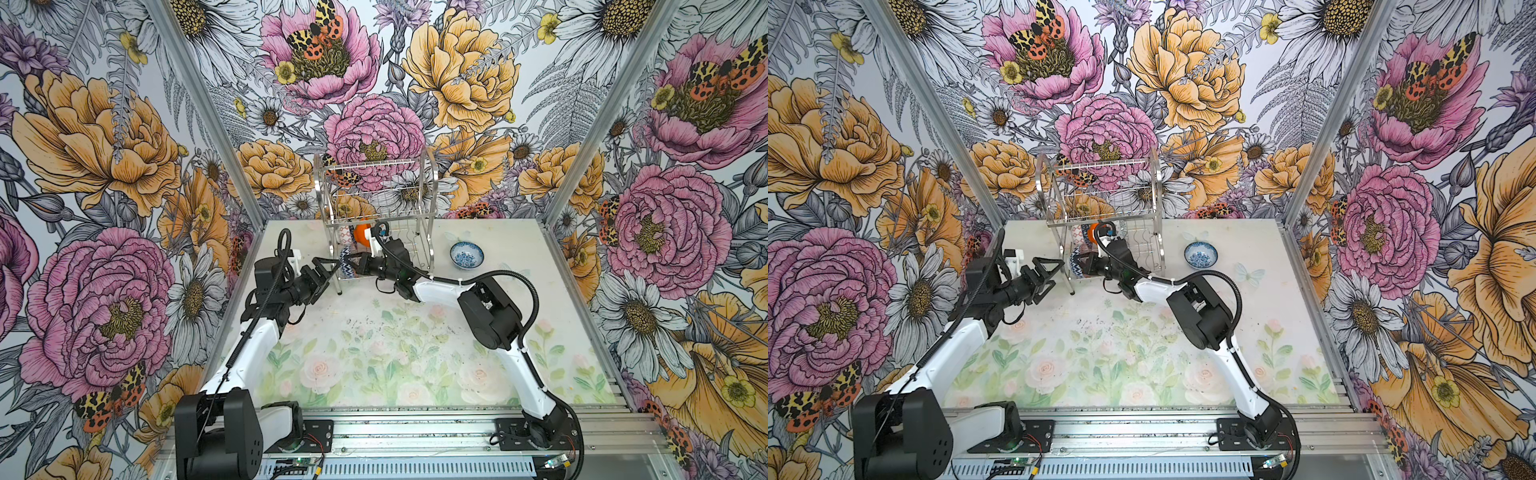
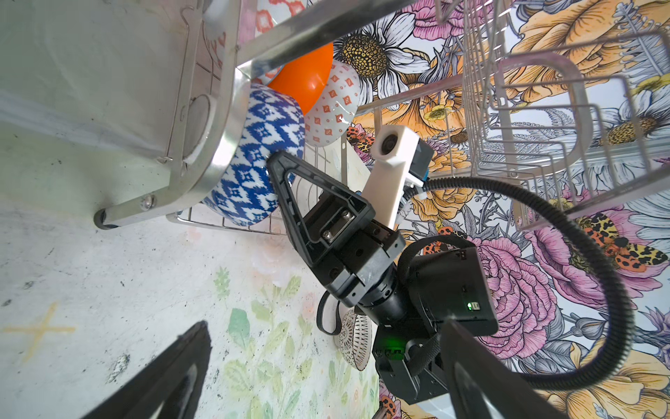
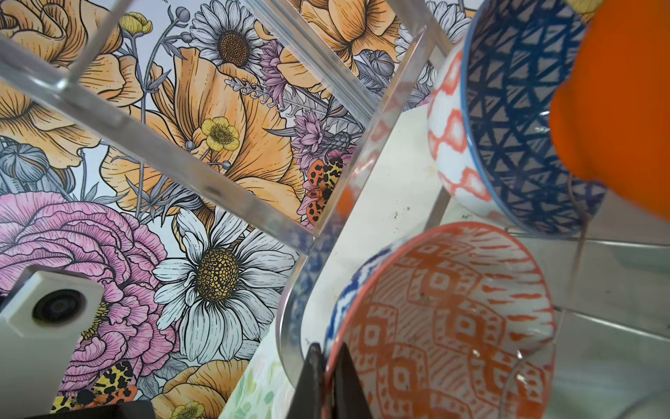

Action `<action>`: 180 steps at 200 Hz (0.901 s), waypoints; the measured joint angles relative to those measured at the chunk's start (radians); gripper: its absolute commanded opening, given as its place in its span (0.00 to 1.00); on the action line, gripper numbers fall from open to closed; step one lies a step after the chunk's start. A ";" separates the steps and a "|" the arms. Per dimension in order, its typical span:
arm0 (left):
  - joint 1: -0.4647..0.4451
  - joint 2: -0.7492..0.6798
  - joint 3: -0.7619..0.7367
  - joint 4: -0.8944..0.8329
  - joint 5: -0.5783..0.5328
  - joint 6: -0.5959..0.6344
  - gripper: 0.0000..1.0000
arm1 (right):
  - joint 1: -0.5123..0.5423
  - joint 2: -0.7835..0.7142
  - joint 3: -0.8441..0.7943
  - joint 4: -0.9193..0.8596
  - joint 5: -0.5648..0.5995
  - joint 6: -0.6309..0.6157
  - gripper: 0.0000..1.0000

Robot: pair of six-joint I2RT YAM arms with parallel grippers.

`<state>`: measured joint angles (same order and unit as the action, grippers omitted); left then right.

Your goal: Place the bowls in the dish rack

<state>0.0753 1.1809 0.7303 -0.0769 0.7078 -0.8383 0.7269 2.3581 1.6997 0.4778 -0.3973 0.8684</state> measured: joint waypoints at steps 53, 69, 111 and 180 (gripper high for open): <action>0.000 0.000 -0.005 0.000 0.000 0.000 0.99 | 0.007 -0.007 0.002 -0.026 0.016 -0.033 0.00; 0.000 0.000 -0.005 0.000 0.000 0.000 0.99 | 0.007 -0.008 0.002 -0.026 0.017 -0.033 0.00; 0.000 0.000 -0.005 0.000 0.000 0.000 0.99 | 0.006 -0.008 0.011 -0.043 0.016 -0.033 0.09; 0.002 0.000 -0.005 0.000 0.000 0.000 0.99 | 0.008 -0.009 0.016 -0.110 0.014 -0.033 0.24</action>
<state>0.0772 1.1809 0.7254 -0.0769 0.7078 -0.8387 0.7349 2.3493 1.7161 0.3679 -0.3828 0.8356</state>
